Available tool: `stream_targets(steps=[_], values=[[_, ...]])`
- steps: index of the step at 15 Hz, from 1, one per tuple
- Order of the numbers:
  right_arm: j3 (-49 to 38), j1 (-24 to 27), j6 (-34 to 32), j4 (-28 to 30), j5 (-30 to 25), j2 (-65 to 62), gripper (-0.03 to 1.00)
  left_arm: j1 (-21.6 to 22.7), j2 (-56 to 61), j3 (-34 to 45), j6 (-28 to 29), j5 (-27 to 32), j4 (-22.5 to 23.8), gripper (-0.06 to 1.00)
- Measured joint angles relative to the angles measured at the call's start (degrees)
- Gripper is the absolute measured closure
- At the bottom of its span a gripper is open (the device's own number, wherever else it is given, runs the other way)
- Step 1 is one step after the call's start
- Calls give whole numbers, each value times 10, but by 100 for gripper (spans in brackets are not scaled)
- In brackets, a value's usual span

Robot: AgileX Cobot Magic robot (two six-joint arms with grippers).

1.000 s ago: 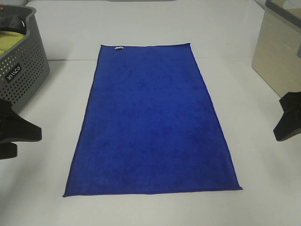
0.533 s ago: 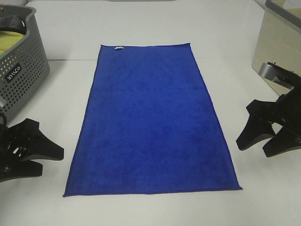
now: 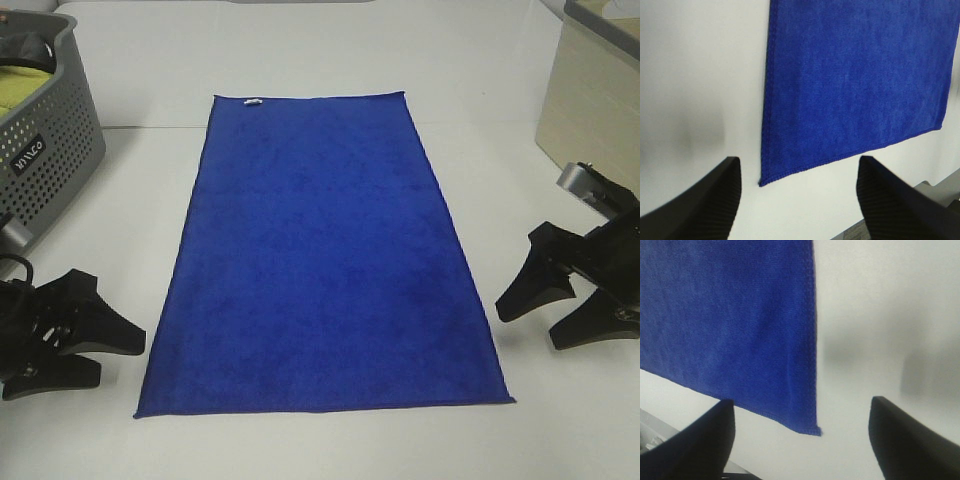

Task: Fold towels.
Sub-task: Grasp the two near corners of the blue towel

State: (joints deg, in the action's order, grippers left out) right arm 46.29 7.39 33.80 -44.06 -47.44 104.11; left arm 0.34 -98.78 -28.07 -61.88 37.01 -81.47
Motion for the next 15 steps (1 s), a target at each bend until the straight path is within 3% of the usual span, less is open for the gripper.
stream_targets(steps=[3,6,8,11,15], values=[[0,-1,33,-36,1,17,23,0,0,-1,-12,-2,-10,31],[0,-44,33,-44,44,21,23,-2,-7,-14,-20,-14,-11,31],[0,-50,28,-45,56,39,23,-26,-30,-30,-24,-15,-13,31],[0,-54,28,-53,44,58,26,-66,-63,-46,-25,-42,-13,31],[8,-112,30,-105,26,94,32,-84,-97,-70,-26,-22,-26,31]])
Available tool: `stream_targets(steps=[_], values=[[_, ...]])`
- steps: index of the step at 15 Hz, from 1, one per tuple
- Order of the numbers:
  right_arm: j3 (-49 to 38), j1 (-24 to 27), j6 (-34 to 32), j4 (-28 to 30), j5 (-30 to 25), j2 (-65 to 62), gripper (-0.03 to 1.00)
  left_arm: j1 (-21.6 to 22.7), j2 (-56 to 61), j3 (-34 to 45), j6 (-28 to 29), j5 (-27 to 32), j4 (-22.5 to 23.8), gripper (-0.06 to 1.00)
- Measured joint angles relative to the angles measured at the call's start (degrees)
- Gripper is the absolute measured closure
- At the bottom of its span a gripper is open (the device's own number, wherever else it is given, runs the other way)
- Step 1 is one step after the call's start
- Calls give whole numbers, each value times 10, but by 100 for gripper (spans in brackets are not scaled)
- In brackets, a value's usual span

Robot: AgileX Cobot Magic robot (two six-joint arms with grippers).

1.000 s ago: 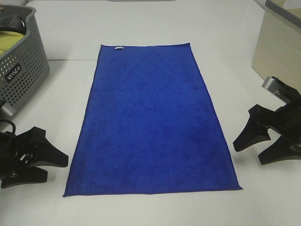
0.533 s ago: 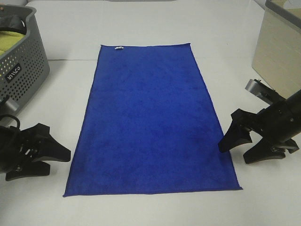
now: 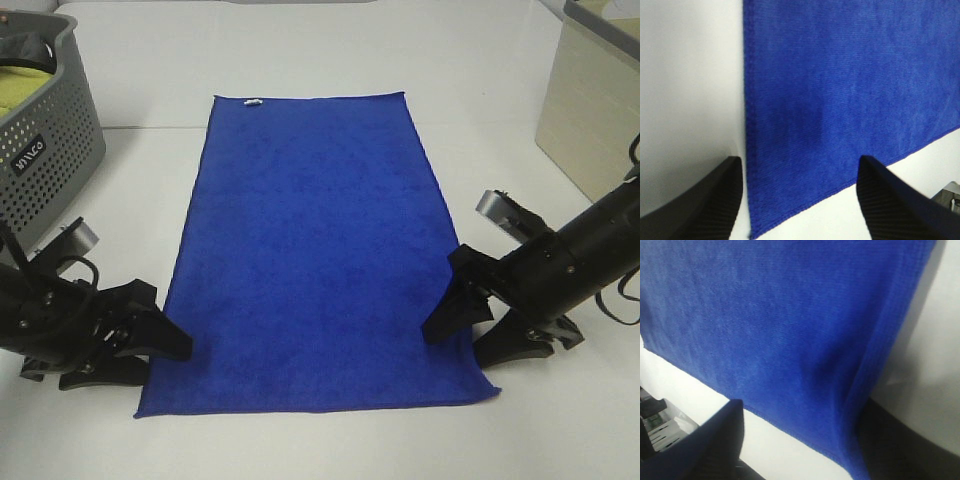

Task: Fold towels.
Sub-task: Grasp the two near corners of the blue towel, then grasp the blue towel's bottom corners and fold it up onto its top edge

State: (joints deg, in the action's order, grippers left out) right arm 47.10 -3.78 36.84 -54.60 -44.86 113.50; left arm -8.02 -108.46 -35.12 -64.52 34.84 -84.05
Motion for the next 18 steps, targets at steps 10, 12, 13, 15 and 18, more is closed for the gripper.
stream_targets(steps=[10,12,13,15,18], values=[[-4,2,-37,16,23,9,95,-12,-7,-21,88,10,104,94],[-19,2,-64,63,41,-21,95,-12,28,-21,134,11,156,94],[-31,2,-81,86,45,-41,95,-12,47,-18,154,14,173,94],[-64,2,-96,105,45,-81,95,-12,101,18,172,21,189,94],[-146,2,-103,108,44,-138,95,-12,164,97,178,29,189,94]])
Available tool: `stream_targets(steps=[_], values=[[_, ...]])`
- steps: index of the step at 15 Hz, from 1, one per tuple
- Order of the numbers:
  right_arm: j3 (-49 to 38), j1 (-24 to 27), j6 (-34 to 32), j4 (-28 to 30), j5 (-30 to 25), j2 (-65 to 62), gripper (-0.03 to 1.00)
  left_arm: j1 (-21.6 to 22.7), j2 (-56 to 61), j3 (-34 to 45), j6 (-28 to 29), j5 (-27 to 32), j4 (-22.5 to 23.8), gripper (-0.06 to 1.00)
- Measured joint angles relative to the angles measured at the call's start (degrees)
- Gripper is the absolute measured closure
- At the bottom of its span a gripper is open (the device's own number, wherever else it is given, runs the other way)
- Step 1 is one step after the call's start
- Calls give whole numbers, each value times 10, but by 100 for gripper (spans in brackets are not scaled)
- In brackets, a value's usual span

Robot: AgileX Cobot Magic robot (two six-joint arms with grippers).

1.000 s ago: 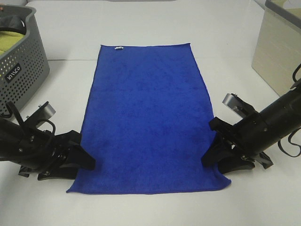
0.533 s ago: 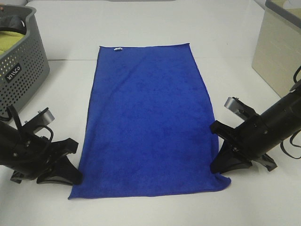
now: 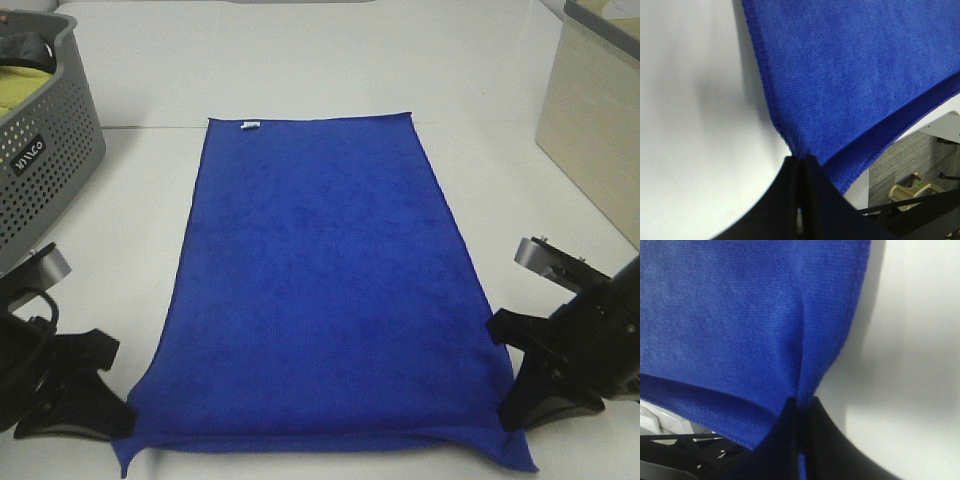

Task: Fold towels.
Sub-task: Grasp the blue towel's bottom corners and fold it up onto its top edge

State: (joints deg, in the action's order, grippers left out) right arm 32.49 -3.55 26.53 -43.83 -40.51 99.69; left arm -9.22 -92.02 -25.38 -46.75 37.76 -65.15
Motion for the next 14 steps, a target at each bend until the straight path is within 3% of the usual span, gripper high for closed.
stream_targets(steps=[4,7,11,14], values=[[-53,0,-1,1,-10,-45,95,0,56,41,22,21,3,94],[-36,0,17,2,-15,-81,95,0,77,30,45,24,5,94],[94,0,28,6,-34,-71,95,0,77,-60,80,11,5,94],[257,0,24,21,-77,5,95,0,62,-155,100,-29,11,94]])
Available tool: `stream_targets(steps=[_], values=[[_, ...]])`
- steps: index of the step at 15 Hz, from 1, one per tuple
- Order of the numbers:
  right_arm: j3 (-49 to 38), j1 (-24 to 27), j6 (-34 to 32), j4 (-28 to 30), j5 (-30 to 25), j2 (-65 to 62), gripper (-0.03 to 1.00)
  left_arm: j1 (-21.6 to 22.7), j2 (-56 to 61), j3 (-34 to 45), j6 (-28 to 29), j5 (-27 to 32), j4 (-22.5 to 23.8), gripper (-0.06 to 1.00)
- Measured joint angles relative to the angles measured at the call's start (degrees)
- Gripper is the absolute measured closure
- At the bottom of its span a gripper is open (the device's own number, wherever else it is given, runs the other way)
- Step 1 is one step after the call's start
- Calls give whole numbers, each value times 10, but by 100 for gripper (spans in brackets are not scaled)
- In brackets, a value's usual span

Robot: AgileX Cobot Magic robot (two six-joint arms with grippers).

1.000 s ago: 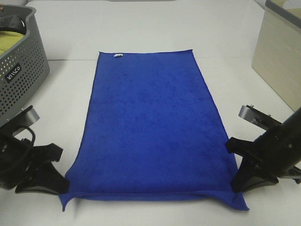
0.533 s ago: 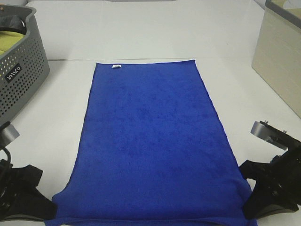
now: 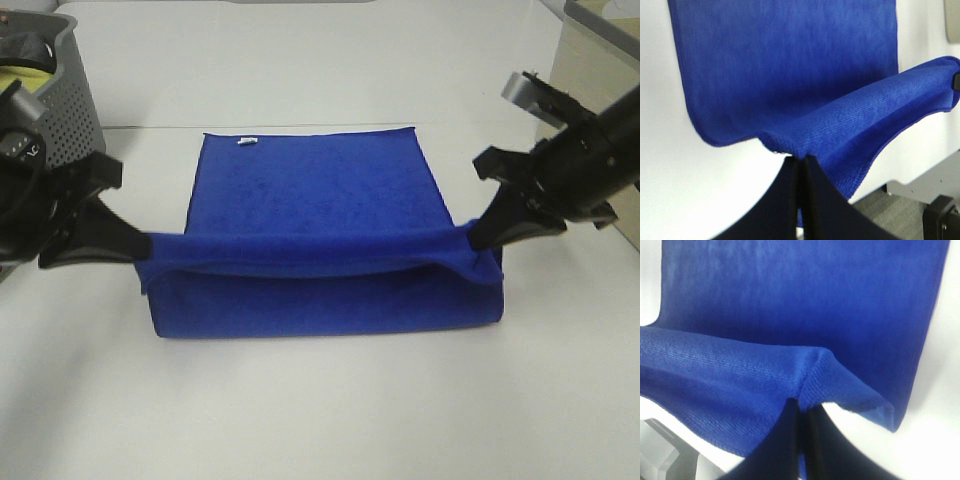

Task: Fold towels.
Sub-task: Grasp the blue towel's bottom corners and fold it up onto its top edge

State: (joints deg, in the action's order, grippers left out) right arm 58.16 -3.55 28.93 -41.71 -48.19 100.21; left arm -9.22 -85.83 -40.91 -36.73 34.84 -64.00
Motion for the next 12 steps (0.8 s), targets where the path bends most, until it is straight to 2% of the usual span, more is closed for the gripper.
stream_targets(steps=[5,9,12], values=[[296,0,-44,28,-66,172,95,0,-154,-181,2,-41,19,94],[497,0,-62,31,-92,292,95,0,-269,-335,2,-53,27,94],[641,0,-71,34,-96,387,95,0,-333,-433,1,-87,36,94]])
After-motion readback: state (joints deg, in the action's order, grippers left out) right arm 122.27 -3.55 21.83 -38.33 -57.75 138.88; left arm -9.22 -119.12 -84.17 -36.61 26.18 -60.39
